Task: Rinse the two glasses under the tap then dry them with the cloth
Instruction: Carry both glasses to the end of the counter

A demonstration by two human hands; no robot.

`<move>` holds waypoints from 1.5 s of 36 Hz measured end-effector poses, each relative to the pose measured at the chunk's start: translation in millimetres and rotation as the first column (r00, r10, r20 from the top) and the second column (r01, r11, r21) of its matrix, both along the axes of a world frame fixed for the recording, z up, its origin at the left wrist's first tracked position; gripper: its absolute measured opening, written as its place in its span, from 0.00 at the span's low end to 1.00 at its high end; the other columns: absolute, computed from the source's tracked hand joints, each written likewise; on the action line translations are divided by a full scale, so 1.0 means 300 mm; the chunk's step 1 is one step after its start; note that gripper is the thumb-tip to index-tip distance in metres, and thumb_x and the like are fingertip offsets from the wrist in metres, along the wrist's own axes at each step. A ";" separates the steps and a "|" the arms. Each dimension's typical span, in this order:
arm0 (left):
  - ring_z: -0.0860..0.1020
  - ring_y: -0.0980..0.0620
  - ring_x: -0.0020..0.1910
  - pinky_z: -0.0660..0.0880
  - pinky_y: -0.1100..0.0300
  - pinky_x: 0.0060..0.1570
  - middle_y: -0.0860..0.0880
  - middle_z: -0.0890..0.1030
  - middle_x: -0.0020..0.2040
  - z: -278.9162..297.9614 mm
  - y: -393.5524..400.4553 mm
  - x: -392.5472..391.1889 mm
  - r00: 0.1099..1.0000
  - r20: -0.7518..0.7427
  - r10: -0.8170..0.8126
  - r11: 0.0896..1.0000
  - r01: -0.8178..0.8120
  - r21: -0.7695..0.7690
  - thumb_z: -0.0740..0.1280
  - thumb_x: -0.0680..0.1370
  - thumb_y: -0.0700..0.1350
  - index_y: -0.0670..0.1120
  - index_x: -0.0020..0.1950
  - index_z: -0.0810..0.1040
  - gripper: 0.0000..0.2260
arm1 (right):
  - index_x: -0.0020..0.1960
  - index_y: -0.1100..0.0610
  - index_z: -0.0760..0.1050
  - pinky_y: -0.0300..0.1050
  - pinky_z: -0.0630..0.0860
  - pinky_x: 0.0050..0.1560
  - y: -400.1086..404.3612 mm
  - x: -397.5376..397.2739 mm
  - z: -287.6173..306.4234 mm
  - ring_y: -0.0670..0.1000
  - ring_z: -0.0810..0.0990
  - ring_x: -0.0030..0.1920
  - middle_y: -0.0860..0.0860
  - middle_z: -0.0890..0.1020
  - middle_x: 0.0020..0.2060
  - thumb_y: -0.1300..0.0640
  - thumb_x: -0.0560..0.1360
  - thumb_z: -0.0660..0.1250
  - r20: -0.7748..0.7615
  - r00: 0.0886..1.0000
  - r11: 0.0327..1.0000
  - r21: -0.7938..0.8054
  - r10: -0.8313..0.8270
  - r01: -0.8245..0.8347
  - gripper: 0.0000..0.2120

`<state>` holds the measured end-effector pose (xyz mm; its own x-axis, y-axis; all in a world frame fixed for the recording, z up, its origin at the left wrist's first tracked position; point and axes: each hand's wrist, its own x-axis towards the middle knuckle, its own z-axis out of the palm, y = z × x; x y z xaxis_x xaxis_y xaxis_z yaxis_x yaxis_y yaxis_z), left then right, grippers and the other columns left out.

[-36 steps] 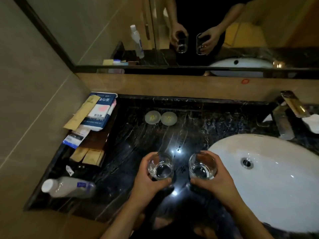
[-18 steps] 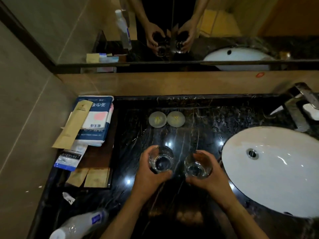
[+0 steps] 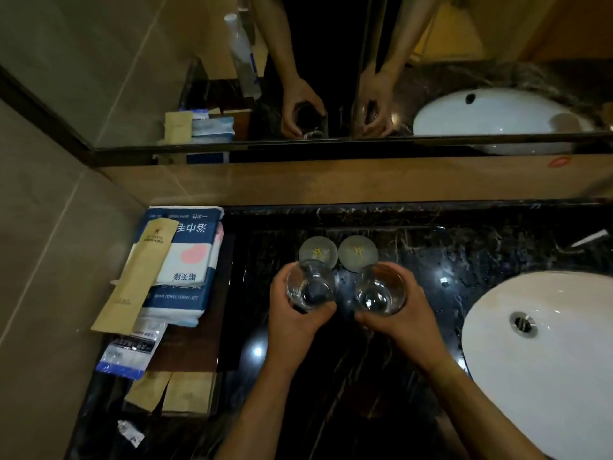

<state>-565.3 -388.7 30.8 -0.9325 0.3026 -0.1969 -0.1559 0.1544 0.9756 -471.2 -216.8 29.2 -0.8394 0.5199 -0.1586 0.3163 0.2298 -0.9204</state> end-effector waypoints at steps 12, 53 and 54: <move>0.77 0.50 0.64 0.74 0.46 0.66 0.49 0.77 0.65 -0.068 0.105 -0.223 0.996 -0.087 -0.030 0.995 0.022 -0.101 0.81 0.63 0.42 0.54 0.68 0.71 0.37 | 0.64 0.31 0.68 0.58 0.74 0.65 0.134 -0.227 -0.044 0.52 0.74 0.66 0.36 0.77 0.62 0.52 0.59 0.83 -0.060 0.998 1.000 0.025 0.004 -0.002 0.41; 0.79 0.54 0.61 0.76 0.62 0.59 0.49 0.78 0.64 -0.217 0.157 -0.306 0.989 -0.040 -0.139 0.984 0.134 -0.115 0.80 0.63 0.39 0.58 0.65 0.71 0.35 | 0.63 0.38 0.68 0.38 0.76 0.57 0.137 -0.317 -0.179 0.39 0.79 0.55 0.39 0.80 0.54 0.55 0.61 0.83 0.045 0.997 0.998 -0.019 -0.061 0.062 0.38; 0.78 0.55 0.60 0.75 0.65 0.58 0.49 0.78 0.63 -0.213 0.158 -0.306 0.989 -0.047 -0.142 0.984 0.136 -0.113 0.80 0.63 0.39 0.59 0.64 0.71 0.35 | 0.63 0.39 0.69 0.35 0.75 0.54 0.138 -0.317 -0.175 0.37 0.79 0.54 0.39 0.80 0.54 0.56 0.61 0.83 0.054 0.997 0.998 -0.020 -0.058 0.059 0.38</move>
<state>-657.1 -341.3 -33.2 -0.8932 0.4095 -0.1855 -0.0720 0.2771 0.9582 -566.2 -175.4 -23.5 -0.7978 0.5638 -0.2138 0.3773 0.1902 -0.9063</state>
